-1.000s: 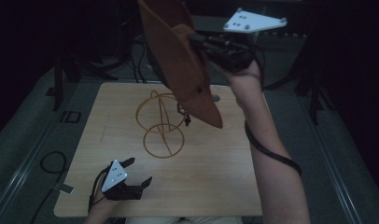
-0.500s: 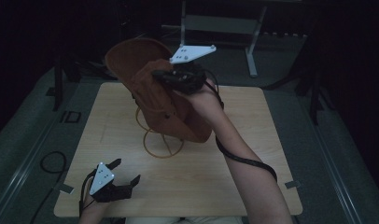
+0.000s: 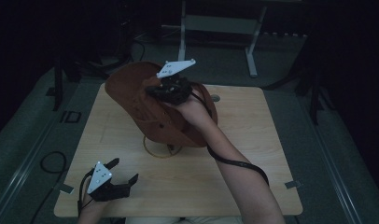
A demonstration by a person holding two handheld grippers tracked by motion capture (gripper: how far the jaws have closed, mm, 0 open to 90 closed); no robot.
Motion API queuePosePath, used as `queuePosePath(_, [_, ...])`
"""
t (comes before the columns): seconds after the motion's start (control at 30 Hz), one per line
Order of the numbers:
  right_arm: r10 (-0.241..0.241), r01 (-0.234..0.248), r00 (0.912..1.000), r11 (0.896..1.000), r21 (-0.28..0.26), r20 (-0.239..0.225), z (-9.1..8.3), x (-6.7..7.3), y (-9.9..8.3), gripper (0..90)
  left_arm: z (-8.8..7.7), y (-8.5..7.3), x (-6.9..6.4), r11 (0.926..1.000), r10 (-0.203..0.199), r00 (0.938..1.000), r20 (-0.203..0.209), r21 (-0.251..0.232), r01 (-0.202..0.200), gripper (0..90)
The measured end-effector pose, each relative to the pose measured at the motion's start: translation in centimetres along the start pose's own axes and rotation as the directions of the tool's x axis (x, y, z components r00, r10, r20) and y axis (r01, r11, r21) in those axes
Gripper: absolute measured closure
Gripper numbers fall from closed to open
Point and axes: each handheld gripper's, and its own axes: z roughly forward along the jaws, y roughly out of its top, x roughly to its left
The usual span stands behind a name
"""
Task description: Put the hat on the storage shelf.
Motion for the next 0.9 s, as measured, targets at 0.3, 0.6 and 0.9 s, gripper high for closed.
queuePosePath(0.3, [0.016,-0.014,0.9989,0.999,0.039,-0.045,1.9,0.3,-1.2,90.0,0.2,-0.2,-0.1,0.9999,-0.002,0.9999,0.016,0.011,0.002,9.2])
queuePosePath(0.6, [0.016,-0.009,0.9966,0.997,0.076,-0.081,3.0,1.1,-2.7,86.6,0.2,-0.4,0.0,0.9998,-0.02,0.9995,0.023,0.004,0.02,9.2])
queuePosePath(0.9, [0.033,-0.03,0.9928,0.999,0.022,-0.115,1.2,1.1,-2.4,55.7,0.1,-0.4,0.1,0.9997,-0.024,0.9995,0.019,0.002,0.024,9.3])
